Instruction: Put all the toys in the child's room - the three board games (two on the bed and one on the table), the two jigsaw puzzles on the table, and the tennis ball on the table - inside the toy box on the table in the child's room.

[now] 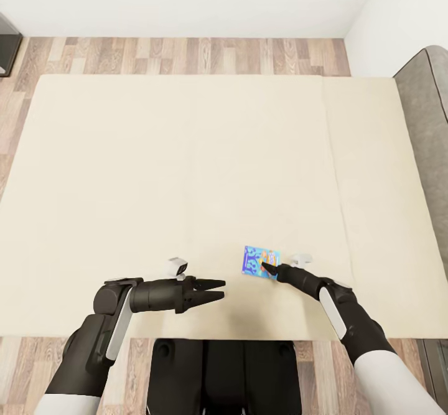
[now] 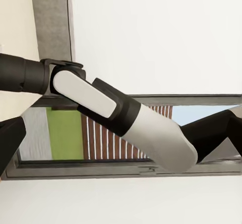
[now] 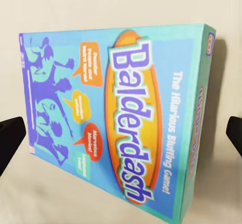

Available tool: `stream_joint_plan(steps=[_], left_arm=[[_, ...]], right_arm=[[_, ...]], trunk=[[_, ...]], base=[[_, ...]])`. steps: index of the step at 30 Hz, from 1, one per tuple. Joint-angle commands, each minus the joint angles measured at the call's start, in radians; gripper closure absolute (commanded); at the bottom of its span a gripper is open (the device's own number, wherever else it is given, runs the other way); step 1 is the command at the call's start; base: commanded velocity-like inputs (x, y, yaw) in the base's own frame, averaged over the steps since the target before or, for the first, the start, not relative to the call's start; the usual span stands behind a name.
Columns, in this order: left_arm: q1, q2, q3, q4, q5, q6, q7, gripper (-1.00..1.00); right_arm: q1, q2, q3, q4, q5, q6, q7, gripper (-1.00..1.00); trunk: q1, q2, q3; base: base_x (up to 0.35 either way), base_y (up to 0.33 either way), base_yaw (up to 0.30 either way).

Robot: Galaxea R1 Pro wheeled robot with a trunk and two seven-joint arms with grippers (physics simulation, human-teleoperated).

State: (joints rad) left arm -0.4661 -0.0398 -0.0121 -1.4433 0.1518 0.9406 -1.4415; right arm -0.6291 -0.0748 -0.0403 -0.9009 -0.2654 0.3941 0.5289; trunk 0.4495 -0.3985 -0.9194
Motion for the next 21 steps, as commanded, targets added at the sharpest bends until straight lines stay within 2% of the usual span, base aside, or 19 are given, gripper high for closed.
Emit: stream_joint_plan(steps=[1,13,21], left_arm=[[0.000,0.000,0.000,0.000,0.002,0.011,-0.002,-1.00],[0.000,0.000,0.000,0.000,0.001,0.011,-0.003,-1.00],[0.000,0.007,0.000,0.000,0.002,0.011,-0.003,-1.00]], right_arm=[[-0.001,0.000,-0.002,-0.002,-0.008,0.009,0.002,-1.00],[-0.010,0.001,-0.003,-0.003,-0.006,0.009,0.002,-1.00],[-0.066,0.002,0.004,0.006,-0.006,0.011,0.000,-1.00]], trunk=[[0.001,-0.002,-0.002],[0.001,-0.002,-0.013],[0.001,-0.002,-0.014]], base=[[0.000,0.000,0.000],[0.000,0.000,0.000],[0.000,0.000,0.000]])
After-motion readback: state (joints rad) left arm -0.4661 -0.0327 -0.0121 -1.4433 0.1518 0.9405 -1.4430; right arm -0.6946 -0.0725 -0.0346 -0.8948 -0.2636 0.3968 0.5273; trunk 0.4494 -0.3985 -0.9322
